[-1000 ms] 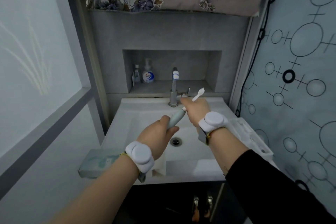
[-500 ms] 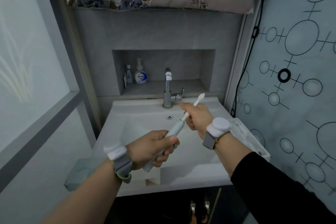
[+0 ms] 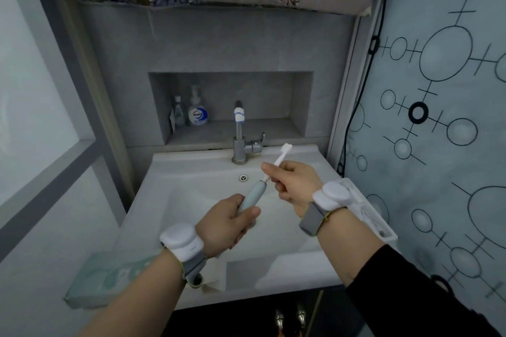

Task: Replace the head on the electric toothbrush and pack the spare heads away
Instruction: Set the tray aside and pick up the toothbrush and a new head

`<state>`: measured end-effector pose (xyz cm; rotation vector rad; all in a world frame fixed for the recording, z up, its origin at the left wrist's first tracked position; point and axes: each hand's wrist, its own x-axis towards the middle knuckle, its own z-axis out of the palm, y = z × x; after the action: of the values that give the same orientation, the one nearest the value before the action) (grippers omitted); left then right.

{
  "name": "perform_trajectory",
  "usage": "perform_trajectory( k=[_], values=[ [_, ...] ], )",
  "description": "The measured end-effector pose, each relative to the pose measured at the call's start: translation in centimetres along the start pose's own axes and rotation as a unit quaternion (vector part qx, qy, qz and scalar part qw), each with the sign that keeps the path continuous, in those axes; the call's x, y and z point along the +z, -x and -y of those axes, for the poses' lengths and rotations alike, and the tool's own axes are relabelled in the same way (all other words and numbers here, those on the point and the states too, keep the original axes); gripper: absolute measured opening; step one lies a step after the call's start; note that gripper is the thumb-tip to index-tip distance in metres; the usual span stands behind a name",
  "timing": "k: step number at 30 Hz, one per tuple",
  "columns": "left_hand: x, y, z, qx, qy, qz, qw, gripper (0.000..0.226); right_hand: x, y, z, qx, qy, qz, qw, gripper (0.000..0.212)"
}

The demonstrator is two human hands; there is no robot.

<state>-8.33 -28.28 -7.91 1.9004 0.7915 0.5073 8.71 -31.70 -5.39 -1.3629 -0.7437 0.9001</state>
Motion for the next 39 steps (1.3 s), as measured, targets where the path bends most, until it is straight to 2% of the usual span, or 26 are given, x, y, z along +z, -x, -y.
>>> perform_trajectory(
  k=[5, 9, 11, 13, 15, 17, 19, 21, 23, 24, 25, 29, 33, 36, 39],
  values=[
    [0.5, -0.4, 0.3, 0.000, -0.011, -0.007, 1.000, 0.029, -1.6, -0.8, 0.0, 0.031, -0.078, -0.001, 0.996, 0.011],
    [2.0, -0.6, 0.2, -0.007, 0.022, -0.021, 1.000, 0.026, -5.7, -2.0, 2.9, 0.012, -0.099, -0.028, 0.995, 0.007],
    [3.2, -1.1, -0.1, -0.015, 0.044, -0.029, 0.998, 0.026, -8.6, -2.5, 4.2, 0.006, -0.049, -0.061, 0.997, 0.011],
    [3.8, -1.6, -0.6, -0.022, 0.063, -0.046, 0.997, 0.027, -10.9, -2.8, 5.4, 0.017, 0.092, -0.076, 0.993, 0.011],
    [4.3, -2.4, -0.9, -0.028, 0.096, -0.049, 0.994, 0.024, -12.9, -3.2, 5.9, 0.030, 0.298, -0.088, 0.950, 0.014],
    [5.1, -3.2, -1.1, -0.049, 0.157, -0.044, 0.985, 0.014, -14.6, -3.7, 5.4, 0.062, 0.485, -0.070, 0.869, 0.025],
    [6.2, -3.7, -1.4, -0.075, 0.222, -0.036, 0.971, 0.015, -15.7, -3.8, 4.0, 0.099, 0.618, -0.016, 0.780, 0.031],
    [7.1, -3.8, -1.5, -0.086, 0.263, -0.028, 0.961, 0.018, -16.0, -3.8, 2.0, 0.123, 0.689, 0.024, 0.714, 0.035],
    [8.0, -3.7, -1.3, -0.089, 0.282, -0.018, 0.955, 0.018, -16.2, -3.7, 0.3, 0.130, 0.734, 0.036, 0.666, 0.037],
    [8.4, -3.7, -1.1, -0.089, 0.285, -0.012, 0.954, 0.018, -16.1, -3.8, -0.3, 0.131, 0.743, 0.036, 0.656, 0.032],
    [8.8, -3.6, -0.9, -0.090, 0.286, -0.008, 0.954, 0.018, -16.2, -4.0, -0.8, 0.133, 0.745, 0.039, 0.653, 0.028],
    [9.6, -3.5, -0.3, -0.093, 0.289, -0.005, 0.953, 0.018, -16.3, -5.0, -2.1, 0.162, 0.732, 0.031, 0.661, 0.048],
    [10.0, -3.9, 0.1, -0.091, 0.289, -0.010, 0.953, 0.018, -16.5, -5.9, -3.5, 0.146, 0.738, 0.006, 0.659, 0.034],
    [10.2, -3.9, 0.3, -0.090, 0.285, -0.009, 0.954, 0.017, -16.7, -5.7, -4.0, 0.136, 0.742, -0.017, 0.656, 0.036],
    [10.4, -4.1, 0.4, -0.086, 0.284, -0.001, 0.955, 0.017, -17.0, -5.7, -4.2, 0.136, 0.727, -0.035, 0.672, 0.037]
  ],
)
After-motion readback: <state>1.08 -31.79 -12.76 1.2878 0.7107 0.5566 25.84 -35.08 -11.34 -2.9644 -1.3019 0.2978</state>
